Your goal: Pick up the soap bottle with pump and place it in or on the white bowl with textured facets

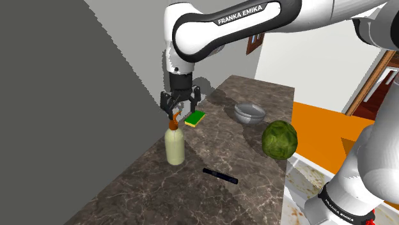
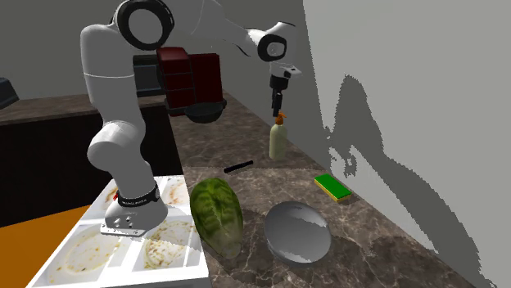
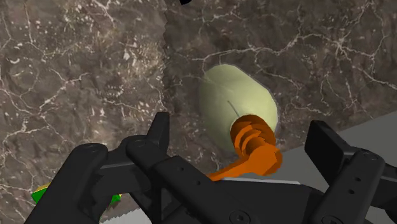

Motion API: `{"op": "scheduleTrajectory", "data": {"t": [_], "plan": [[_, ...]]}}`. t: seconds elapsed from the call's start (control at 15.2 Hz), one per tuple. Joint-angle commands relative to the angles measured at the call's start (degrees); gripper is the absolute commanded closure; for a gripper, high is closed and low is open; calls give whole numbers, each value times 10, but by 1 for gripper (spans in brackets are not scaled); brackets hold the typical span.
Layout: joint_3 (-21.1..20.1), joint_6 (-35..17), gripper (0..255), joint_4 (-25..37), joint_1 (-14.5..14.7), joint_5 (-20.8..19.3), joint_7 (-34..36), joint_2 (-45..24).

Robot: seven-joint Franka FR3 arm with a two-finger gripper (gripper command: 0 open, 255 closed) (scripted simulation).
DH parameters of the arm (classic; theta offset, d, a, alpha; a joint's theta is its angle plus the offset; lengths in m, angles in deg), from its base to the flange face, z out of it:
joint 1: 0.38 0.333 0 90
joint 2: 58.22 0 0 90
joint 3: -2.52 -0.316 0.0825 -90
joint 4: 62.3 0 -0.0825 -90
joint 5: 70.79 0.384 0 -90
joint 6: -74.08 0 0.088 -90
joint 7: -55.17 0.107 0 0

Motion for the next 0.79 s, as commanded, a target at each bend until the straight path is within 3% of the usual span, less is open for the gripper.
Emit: {"op": "scheduleTrajectory", "data": {"t": [0.0, 0.46, 0.73], "plan": [[-4, 4, 0, 52, 11, -12, 26, -45], [-4, -47, 0, 12, 15, -15, 28, -55], [-4, -51, 0, 9, 15, -15, 28, -56]]}}
